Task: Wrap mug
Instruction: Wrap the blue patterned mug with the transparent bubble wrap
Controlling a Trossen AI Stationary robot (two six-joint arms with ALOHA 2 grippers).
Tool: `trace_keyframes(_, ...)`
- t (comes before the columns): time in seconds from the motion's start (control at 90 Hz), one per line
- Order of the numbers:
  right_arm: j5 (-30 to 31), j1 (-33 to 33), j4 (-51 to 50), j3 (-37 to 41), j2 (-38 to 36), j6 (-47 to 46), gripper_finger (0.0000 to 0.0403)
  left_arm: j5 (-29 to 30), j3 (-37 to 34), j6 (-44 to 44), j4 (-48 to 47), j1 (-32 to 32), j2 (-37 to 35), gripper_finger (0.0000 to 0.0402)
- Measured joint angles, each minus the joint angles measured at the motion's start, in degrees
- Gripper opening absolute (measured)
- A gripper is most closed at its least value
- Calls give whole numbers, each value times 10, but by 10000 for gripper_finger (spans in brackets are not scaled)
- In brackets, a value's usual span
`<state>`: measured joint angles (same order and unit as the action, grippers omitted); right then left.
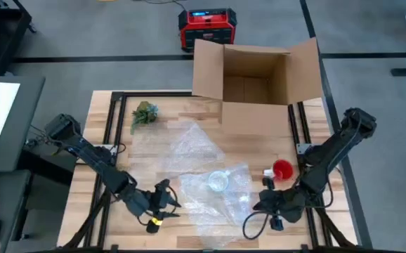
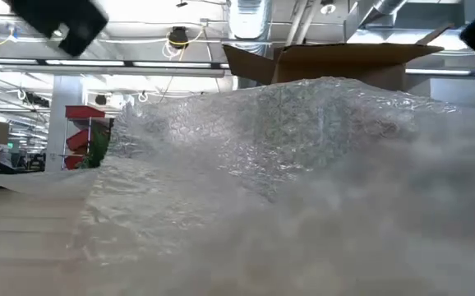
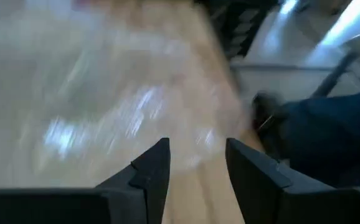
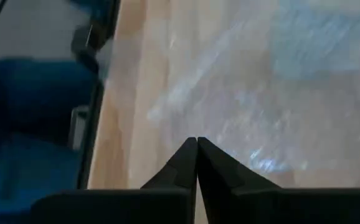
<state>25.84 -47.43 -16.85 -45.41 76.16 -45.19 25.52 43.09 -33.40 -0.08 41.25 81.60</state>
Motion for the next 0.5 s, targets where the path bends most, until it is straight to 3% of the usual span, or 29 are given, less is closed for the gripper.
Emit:
trace_keyframes(0.089,-2,21,-33,0,0,-54,2,7,-13,-90,-51,-1,0,136)
trace_keyframes(0.167,-13,42,-77,3,0,-83,15,7,-32,-127,-42,-1,0,136)
trace_keyframes(0.322,-32,84,-85,33,0,-99,77,21,-84,-134,62,-3,0,136)
trace_keyframes(0.5,-64,117,4,83,0,-66,166,39,-149,-133,214,-15,0,136)
